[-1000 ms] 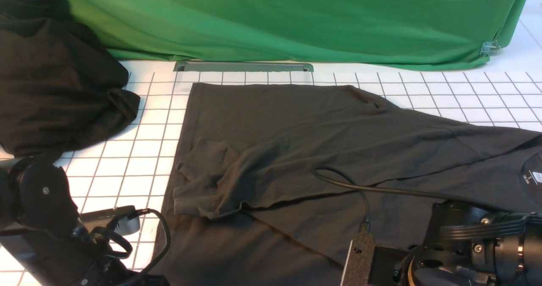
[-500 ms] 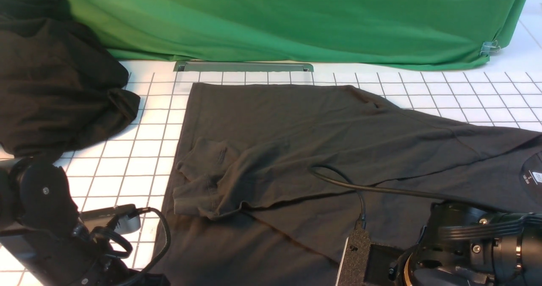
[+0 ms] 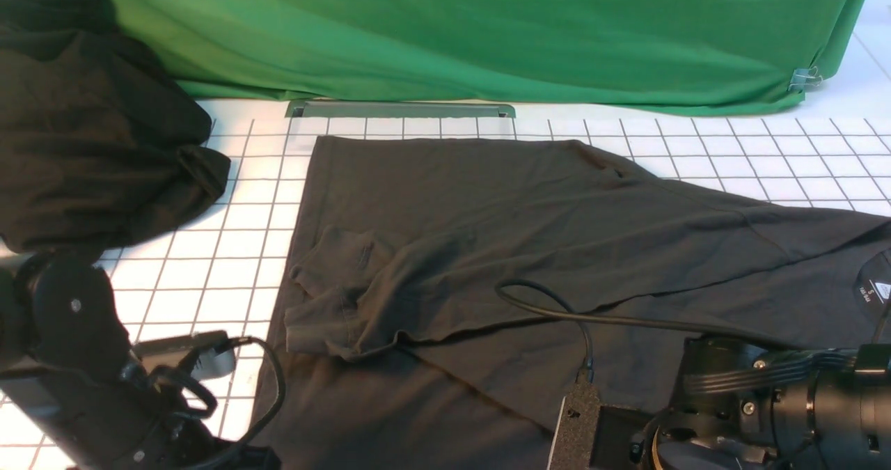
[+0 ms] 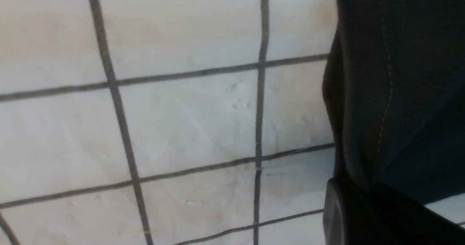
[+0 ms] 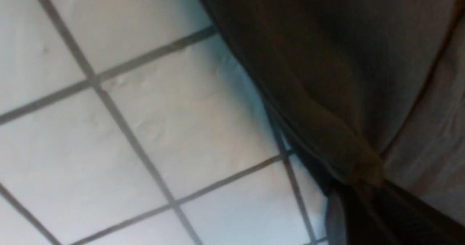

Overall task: Fold a long-sleeved shirt over a white checkered tablecloth.
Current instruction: 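Fold the black garment in half by bringing its near edge over to the far edge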

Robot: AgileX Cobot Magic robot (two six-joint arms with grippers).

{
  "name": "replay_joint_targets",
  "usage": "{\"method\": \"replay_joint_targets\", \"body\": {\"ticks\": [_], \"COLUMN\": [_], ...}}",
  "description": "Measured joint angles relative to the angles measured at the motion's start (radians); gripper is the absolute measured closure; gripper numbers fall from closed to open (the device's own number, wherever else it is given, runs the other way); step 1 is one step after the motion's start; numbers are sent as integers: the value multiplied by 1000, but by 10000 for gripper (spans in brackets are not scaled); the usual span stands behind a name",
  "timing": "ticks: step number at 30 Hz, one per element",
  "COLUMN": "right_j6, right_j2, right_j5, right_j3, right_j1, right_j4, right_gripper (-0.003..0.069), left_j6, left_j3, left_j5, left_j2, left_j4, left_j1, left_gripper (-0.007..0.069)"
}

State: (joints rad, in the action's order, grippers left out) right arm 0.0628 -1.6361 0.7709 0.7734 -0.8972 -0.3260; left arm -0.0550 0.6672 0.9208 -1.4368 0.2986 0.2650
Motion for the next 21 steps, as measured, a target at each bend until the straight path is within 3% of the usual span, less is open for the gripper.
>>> {"method": "replay_joint_targets", "body": {"ticks": [14, 21], "right_j6": [-1, 9], "right_j2": [79, 79], "right_j5": [117, 118], "right_j3": [102, 188], "right_j1": [1, 55], "right_j4": [-2, -3], "right_gripper": [633, 633], "left_j6": [-17, -29], "left_j3": [279, 424], "left_j5": [70, 63], "left_j2": [36, 29], "left_j4": [-1, 8], "left_j1": [-2, -72], "left_gripper": [605, 605]}}
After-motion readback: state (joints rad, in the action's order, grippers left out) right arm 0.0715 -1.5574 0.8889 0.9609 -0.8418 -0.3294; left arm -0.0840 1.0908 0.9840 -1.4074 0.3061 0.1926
